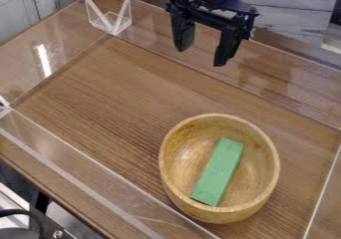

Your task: Remove the green block from inside the brown bowl and put it on the table

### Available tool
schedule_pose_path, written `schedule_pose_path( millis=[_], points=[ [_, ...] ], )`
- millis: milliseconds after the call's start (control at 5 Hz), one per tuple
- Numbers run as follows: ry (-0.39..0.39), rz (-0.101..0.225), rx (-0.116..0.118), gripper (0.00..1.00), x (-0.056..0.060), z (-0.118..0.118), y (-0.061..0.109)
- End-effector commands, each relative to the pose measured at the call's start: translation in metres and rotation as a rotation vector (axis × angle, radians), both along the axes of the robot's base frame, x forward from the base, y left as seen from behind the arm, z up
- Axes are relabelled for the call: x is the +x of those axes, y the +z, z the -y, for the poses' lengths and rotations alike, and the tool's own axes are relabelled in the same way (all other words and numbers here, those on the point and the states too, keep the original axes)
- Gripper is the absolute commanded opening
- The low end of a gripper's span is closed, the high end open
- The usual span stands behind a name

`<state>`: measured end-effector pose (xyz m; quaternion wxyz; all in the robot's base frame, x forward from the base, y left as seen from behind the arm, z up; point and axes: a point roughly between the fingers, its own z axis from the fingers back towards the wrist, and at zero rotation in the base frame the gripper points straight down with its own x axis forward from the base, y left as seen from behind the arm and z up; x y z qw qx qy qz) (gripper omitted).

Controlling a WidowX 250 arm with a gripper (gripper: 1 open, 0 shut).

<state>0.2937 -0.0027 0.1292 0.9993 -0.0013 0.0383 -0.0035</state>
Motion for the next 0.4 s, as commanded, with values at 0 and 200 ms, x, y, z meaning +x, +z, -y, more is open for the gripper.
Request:
schedule_pose_path(
  millis=[0, 200],
  points=[
    [0.009, -0.004, -0.003, 1.00, -0.013, 0.009, -0.005],
    [0.019, 0.010, -0.015, 1.00, -0.033, 0.027, -0.012]
  ],
)
